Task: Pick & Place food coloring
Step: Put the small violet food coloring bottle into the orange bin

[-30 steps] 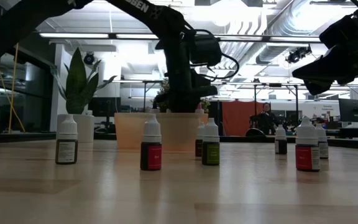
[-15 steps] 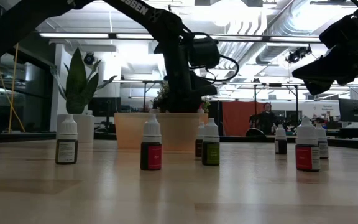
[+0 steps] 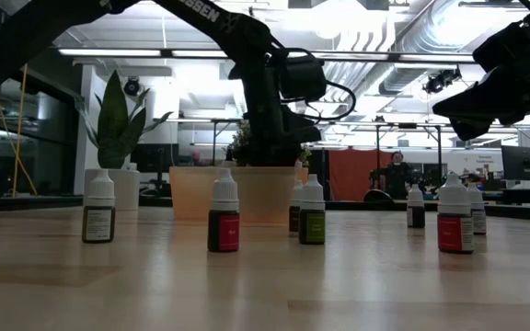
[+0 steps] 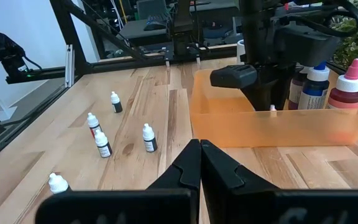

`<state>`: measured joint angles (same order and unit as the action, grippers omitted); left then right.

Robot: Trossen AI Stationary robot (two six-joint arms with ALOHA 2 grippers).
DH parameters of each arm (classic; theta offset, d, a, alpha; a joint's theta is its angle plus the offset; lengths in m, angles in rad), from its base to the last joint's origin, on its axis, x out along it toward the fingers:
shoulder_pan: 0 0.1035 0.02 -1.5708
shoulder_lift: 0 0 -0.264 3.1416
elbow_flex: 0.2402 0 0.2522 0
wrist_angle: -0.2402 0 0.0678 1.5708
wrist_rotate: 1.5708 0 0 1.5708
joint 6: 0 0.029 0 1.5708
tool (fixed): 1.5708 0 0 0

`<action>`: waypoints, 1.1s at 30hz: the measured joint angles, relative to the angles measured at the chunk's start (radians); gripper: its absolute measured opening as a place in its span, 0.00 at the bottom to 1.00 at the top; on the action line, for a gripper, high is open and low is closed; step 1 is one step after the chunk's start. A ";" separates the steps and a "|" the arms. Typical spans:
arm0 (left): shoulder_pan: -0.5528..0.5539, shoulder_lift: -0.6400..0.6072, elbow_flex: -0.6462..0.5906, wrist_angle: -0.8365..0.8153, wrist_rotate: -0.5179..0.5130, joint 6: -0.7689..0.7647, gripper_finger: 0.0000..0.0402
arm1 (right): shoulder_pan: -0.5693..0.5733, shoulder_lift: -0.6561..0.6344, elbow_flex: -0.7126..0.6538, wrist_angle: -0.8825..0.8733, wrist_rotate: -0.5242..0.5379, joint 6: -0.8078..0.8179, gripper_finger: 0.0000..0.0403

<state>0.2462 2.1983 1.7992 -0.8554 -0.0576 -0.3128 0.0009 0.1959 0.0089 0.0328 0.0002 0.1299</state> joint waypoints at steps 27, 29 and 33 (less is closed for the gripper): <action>-0.007 -0.120 -0.001 0.037 -0.038 0.067 0.56 | 0.000 0.000 0.000 0.000 0.000 0.000 0.00; -0.007 -0.136 -0.001 0.036 -0.038 0.076 0.56 | 0.000 0.000 0.000 0.000 0.000 0.000 0.00; -0.007 -0.179 -0.001 0.037 -0.006 0.088 0.56 | 0.000 0.000 0.000 0.000 0.000 0.000 0.00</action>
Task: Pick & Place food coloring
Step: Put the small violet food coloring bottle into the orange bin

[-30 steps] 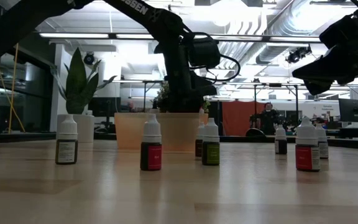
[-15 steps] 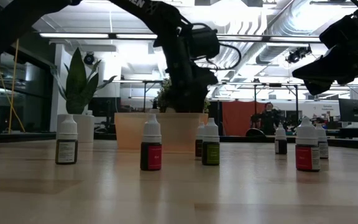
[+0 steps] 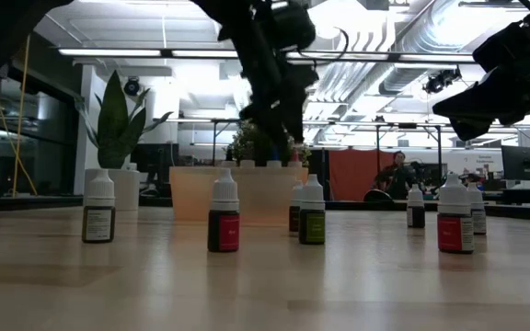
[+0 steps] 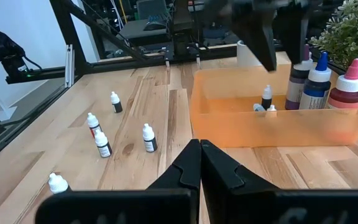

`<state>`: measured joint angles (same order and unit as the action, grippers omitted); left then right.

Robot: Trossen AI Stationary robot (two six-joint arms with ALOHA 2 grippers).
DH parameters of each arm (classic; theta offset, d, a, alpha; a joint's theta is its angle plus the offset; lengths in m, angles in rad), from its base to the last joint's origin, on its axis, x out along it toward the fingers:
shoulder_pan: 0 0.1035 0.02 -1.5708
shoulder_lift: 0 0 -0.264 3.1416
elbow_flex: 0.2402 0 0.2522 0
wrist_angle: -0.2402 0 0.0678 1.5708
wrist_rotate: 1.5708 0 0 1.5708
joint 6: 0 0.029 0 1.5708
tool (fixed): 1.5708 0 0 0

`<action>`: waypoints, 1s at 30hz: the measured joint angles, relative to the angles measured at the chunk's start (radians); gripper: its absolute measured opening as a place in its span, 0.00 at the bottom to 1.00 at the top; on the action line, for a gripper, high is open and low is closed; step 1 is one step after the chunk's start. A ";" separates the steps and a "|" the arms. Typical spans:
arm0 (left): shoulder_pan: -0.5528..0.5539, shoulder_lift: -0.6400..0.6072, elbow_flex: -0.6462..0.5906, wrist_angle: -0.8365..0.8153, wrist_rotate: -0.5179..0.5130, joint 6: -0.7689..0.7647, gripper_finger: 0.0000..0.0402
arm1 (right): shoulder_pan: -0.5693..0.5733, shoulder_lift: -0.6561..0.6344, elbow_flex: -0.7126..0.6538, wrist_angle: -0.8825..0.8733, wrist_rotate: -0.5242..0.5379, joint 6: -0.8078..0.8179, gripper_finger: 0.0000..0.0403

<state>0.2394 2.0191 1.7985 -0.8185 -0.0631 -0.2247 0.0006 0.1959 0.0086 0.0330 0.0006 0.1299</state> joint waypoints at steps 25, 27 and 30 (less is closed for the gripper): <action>-0.262 -0.206 0.002 -0.027 0.045 0.305 0.56 | 0.000 0.000 0.000 0.000 0.000 0.000 0.00; -0.293 -0.201 0.001 -0.015 0.031 0.331 0.56 | 0.000 0.000 0.000 0.000 0.000 0.000 0.00; -0.318 -0.189 0.003 0.036 0.023 0.327 0.56 | 0.000 0.000 0.000 0.000 0.000 0.000 0.00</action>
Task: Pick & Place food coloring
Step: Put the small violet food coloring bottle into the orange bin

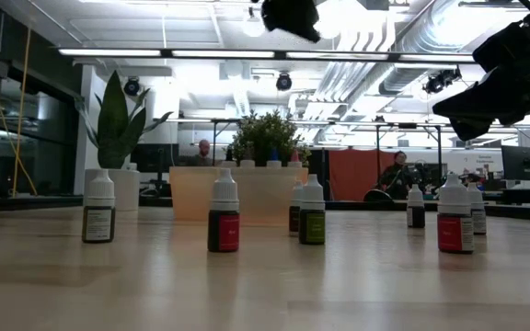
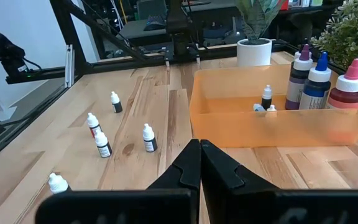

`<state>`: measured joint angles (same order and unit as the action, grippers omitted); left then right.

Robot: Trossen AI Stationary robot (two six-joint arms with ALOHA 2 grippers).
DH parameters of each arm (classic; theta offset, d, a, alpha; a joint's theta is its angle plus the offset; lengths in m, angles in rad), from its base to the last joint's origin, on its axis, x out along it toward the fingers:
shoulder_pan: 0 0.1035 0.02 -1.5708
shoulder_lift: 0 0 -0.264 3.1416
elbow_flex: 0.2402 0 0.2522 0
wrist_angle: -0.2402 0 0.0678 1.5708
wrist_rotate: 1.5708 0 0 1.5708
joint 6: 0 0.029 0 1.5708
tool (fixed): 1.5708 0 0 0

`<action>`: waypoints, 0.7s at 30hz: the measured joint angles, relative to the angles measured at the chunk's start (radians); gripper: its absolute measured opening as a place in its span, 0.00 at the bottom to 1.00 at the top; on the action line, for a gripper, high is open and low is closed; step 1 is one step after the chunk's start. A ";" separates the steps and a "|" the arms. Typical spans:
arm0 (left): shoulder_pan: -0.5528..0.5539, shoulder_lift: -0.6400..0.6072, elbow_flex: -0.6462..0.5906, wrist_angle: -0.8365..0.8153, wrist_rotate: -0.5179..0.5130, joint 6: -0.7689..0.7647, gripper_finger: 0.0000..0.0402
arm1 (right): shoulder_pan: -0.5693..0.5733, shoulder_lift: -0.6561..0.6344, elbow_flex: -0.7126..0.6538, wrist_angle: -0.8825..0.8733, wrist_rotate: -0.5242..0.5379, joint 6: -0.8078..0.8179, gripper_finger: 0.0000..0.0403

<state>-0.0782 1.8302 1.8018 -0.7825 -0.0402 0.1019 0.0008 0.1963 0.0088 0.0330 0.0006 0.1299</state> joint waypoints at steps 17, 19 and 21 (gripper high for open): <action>0.008 0.249 0.000 0.297 0.032 -0.058 0.56 | 0.000 0.017 0.000 -0.005 -0.002 0.000 0.00; 0.016 0.271 -0.004 0.282 0.031 -0.057 0.56 | 0.000 0.020 0.000 -0.004 -0.001 0.000 0.00; 0.021 0.309 -0.002 0.315 0.036 -0.057 0.56 | 0.000 0.020 0.000 -0.004 -0.002 0.000 0.00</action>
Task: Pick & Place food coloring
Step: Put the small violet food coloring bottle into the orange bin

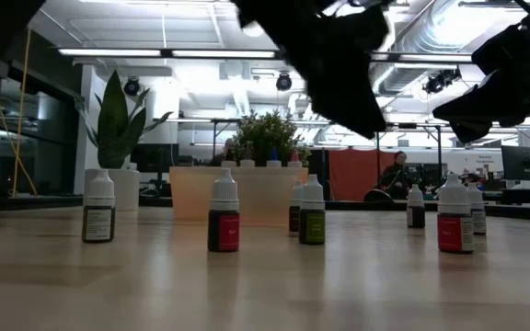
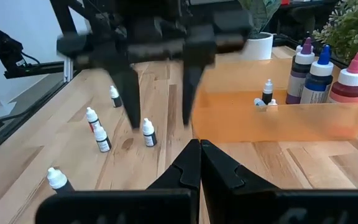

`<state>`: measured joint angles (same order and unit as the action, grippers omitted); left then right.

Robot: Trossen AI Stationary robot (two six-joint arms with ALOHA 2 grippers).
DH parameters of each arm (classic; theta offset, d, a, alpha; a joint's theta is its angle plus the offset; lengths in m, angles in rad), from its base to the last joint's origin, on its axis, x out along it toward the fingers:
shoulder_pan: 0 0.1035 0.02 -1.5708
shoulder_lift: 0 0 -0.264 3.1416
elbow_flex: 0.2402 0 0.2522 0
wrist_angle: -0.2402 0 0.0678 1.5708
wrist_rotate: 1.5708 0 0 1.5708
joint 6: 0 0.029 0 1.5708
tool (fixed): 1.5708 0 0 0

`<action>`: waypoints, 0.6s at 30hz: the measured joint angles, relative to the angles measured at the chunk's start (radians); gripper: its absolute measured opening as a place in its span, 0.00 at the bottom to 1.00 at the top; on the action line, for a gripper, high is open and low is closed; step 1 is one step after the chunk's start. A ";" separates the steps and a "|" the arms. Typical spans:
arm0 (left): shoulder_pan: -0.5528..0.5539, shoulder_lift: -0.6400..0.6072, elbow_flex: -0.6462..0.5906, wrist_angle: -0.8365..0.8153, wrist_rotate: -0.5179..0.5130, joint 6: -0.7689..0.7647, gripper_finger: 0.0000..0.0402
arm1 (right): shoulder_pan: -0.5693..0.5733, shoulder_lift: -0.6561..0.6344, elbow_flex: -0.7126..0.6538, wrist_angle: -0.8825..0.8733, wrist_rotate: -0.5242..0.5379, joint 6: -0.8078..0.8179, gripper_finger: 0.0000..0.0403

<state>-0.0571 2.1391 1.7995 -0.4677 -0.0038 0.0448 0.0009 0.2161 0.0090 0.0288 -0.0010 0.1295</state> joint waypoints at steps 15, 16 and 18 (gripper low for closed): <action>0.015 0.108 -0.001 0.118 0.020 0.003 0.56 | 0.000 0.013 0.000 0.002 0.002 0.000 0.00; 0.018 0.110 -0.003 0.117 0.021 0.003 0.56 | 0.000 0.014 0.000 0.002 0.002 0.000 0.00; 0.019 0.128 0.002 0.164 0.019 0.003 0.56 | 0.000 0.013 0.000 0.003 0.002 0.000 0.00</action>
<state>-0.0382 2.2670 1.8017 -0.3039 0.0151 0.0475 0.0008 0.2290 0.0089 0.0315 0.0010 0.1299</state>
